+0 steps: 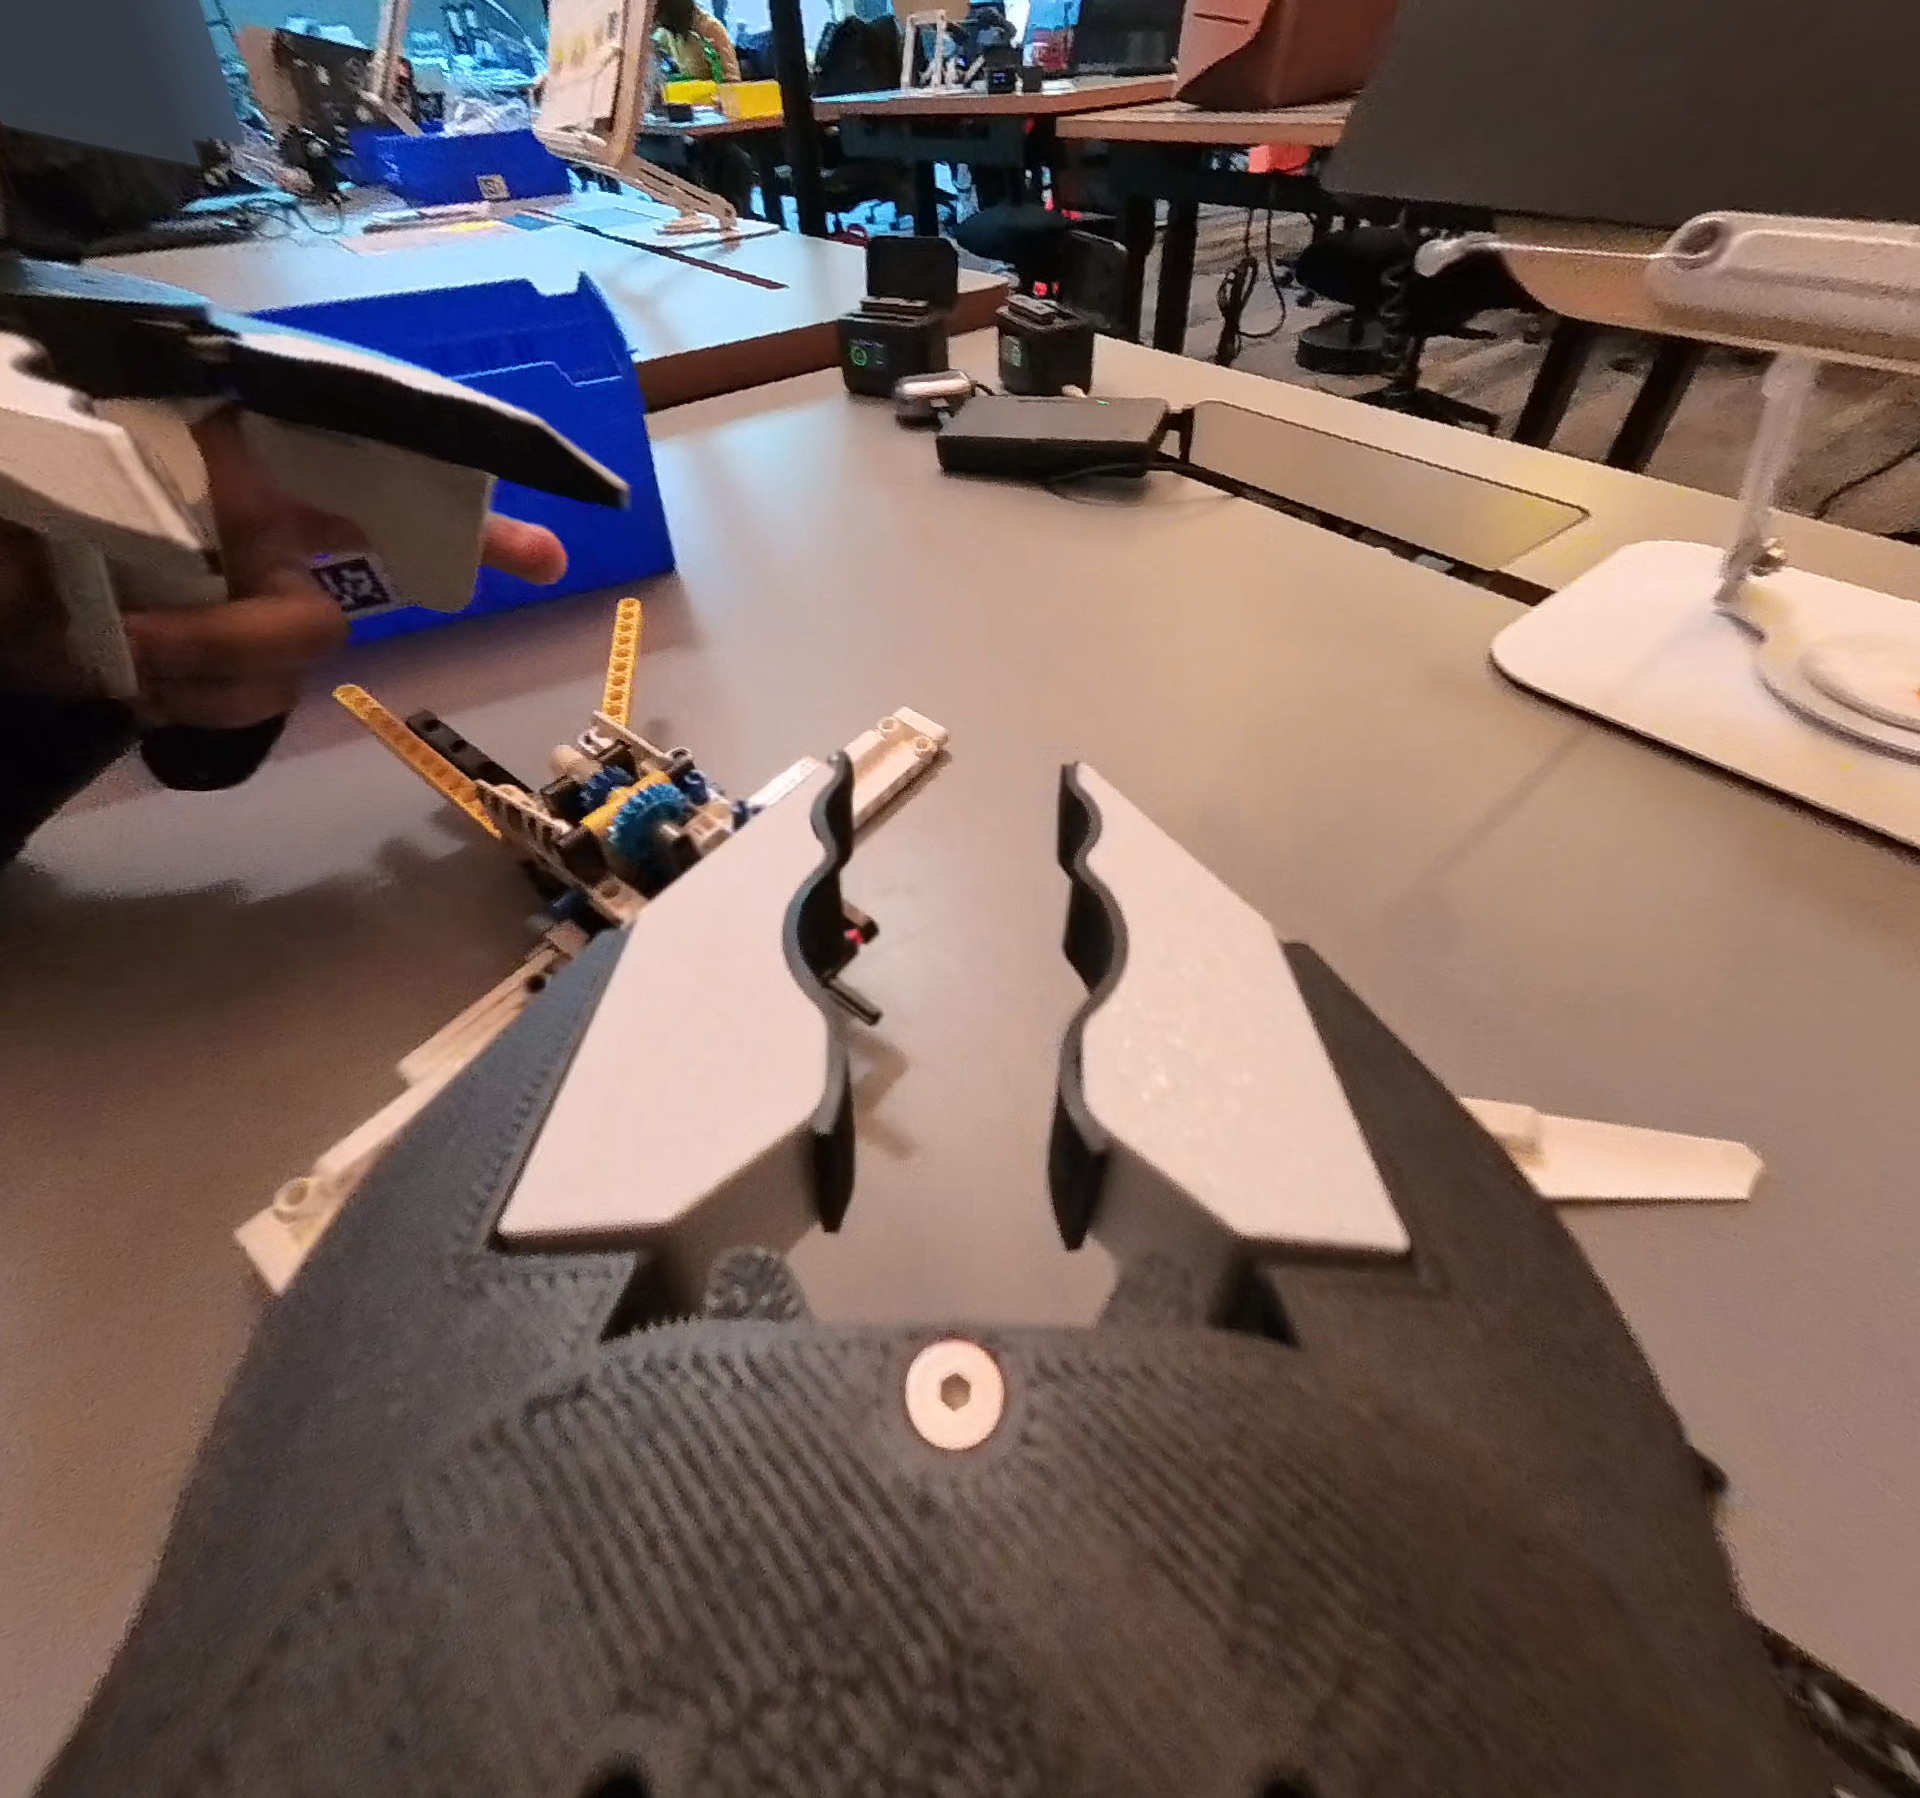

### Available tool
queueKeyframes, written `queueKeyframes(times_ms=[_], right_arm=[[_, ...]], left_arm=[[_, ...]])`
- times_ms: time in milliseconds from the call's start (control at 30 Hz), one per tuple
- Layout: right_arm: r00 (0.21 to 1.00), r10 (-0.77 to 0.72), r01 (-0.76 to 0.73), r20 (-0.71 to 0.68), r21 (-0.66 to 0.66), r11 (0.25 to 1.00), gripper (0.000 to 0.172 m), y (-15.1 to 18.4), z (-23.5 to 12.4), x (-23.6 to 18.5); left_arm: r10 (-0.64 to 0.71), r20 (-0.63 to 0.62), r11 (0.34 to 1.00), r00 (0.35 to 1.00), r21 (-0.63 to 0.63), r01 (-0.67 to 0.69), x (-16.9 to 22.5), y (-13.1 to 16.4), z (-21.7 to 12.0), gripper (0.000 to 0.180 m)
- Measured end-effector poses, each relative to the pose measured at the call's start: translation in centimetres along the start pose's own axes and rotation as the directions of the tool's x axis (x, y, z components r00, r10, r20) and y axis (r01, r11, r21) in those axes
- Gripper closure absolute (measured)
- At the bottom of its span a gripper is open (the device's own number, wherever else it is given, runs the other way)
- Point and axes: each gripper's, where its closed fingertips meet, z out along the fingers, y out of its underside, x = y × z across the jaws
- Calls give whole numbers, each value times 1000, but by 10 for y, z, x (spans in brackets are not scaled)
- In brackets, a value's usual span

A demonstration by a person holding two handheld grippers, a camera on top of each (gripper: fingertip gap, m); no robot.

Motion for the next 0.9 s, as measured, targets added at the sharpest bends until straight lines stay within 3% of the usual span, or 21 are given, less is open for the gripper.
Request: queueKeyframes(times_ms=[67, 133, 167, 200, 367, 633, 900], right_arm=[[1000, 5, -5, -1, 9, 1000, 134, -3, -1, 0], [1000, -6, 6, -1, 19, 1000, 134, -6, -3, -2], [1000, -20, 21, -5, 18, 1000, 135, -7, -3, -2], [999, -37, 37, -13, 14, 999, 135, -6, -3, -3], [989, -141, 140, -40, -35, 990, 137, 1, 2, -7], [969, -239, 235, -58, -57, 970, 141, 5, 5, -13], [974, -216, 214, -61, -49, 976, 142, 5, 4, -10]], left_arm=[[39, 13, 999, 999, 16, -39, 0, -2, -1, 119], [68, 25, 997, 997, 17, -69, -1, -3, -2, 150], [78, 32, 997, 996, 13, -78, -3, -2, -3, 174], [76, 48, 997, 996, 23, -77, -6, -3, -4, 180], [6, 137, 997, 991, 81, -17, -21, -11, -7, 180], [31, 177, 991, 984, 122, -53, -23, -18, -12, 179], [29, 191, 988, 981, 144, -57, -24, -20, -14, 120]])
